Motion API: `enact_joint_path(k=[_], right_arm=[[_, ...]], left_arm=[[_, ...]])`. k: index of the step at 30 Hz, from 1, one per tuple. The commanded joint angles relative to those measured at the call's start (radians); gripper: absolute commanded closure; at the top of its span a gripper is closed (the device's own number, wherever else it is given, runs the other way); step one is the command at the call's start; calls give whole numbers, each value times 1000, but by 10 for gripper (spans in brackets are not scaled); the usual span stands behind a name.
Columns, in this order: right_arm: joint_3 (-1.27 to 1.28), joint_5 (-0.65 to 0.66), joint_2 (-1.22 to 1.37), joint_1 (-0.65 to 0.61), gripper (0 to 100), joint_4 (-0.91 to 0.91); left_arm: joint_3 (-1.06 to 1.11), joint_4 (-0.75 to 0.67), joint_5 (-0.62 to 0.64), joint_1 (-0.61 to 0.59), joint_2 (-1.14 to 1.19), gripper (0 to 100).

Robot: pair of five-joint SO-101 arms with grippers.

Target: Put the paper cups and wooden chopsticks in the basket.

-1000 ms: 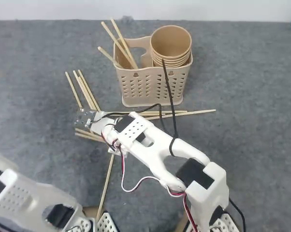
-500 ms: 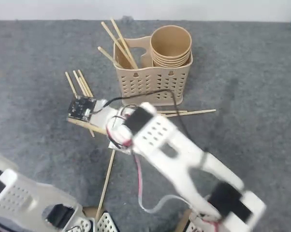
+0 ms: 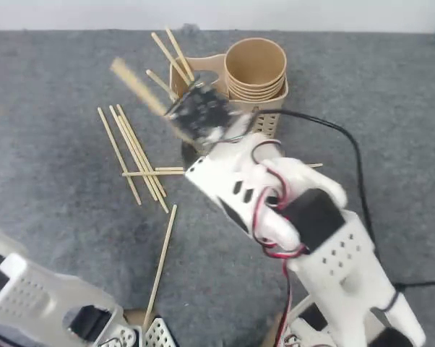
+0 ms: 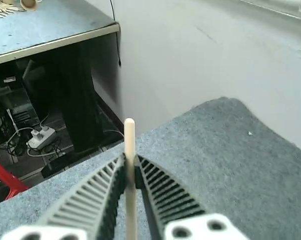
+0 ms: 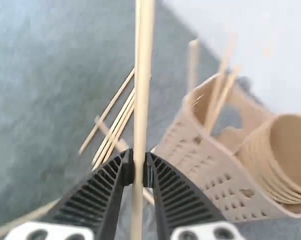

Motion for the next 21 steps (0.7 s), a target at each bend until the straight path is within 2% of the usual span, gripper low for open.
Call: enact_joint_path(k=[1, 5, 10, 21], right_arm=[[-51, -81, -68, 44, 992, -94], [-51, -189, -85, 84, 992, -211], [-51, -302, -77, 125, 992, -375], [95, -338, -73, 180, 992, -638]], left_arm=[[73, 38, -3, 17, -157, 989], [312, 35, -11, 72, -333, 989], [742, -12, -14, 186, -555, 989], [1834, -562, -6, 374, -1221, 988]])
